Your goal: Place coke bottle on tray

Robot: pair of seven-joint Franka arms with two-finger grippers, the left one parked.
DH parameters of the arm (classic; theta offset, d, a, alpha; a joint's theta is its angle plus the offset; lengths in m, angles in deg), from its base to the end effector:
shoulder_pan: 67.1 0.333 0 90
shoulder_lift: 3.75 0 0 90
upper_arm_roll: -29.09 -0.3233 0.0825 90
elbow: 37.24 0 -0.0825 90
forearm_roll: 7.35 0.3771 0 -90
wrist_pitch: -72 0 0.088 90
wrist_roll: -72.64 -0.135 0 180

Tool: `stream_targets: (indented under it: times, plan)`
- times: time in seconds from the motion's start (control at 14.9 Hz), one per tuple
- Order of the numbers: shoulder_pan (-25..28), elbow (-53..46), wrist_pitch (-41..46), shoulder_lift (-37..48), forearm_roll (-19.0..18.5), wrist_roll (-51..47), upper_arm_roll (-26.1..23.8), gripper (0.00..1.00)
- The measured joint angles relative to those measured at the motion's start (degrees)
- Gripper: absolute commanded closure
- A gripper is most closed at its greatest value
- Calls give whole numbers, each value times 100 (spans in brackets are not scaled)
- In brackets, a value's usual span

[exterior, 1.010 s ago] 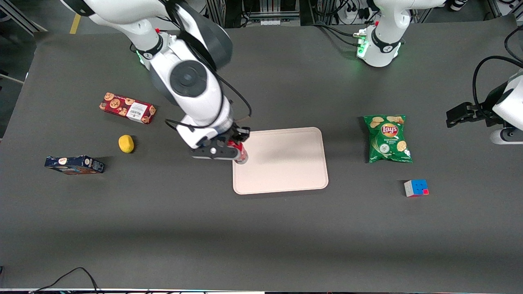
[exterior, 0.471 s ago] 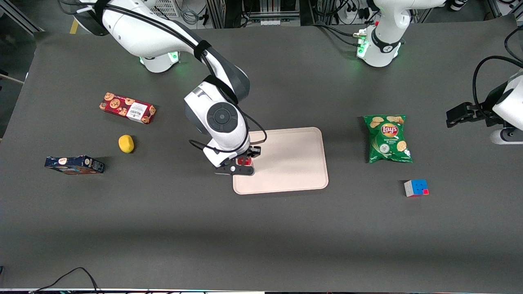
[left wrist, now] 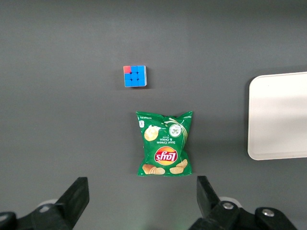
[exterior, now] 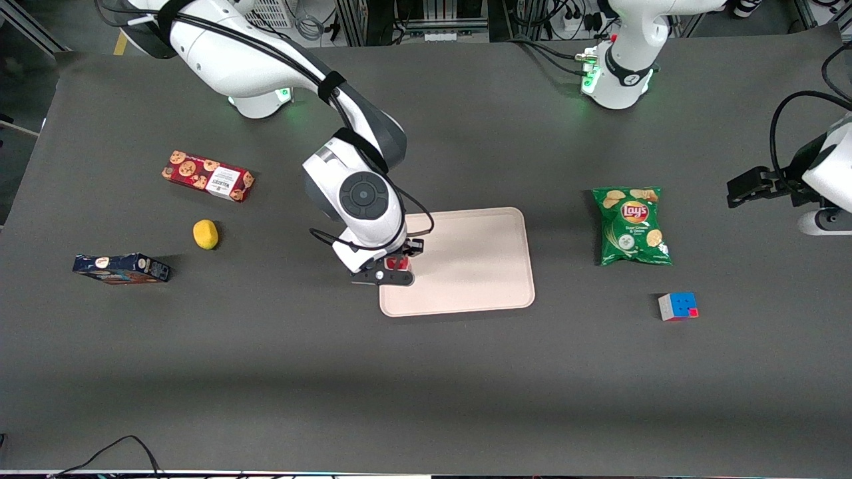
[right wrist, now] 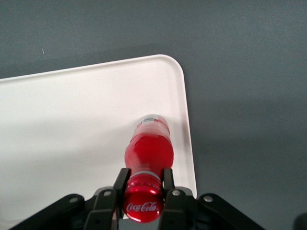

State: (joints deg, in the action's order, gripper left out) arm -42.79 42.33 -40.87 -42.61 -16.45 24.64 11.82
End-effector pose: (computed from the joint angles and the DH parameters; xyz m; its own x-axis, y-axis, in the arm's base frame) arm 0.5681 0.4325 0.2980 0.9917 -0.1024 -0.0781 -0.1012 -0.9947 0.0186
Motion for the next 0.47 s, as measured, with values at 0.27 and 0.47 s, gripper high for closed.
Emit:
stream_targets:
  times: [0.27,0.47]
  plan:
    - [-6,-6,-64,5,0,-30,0,0]
    - [-130,-65,-49,219,-19,-43,1,0]
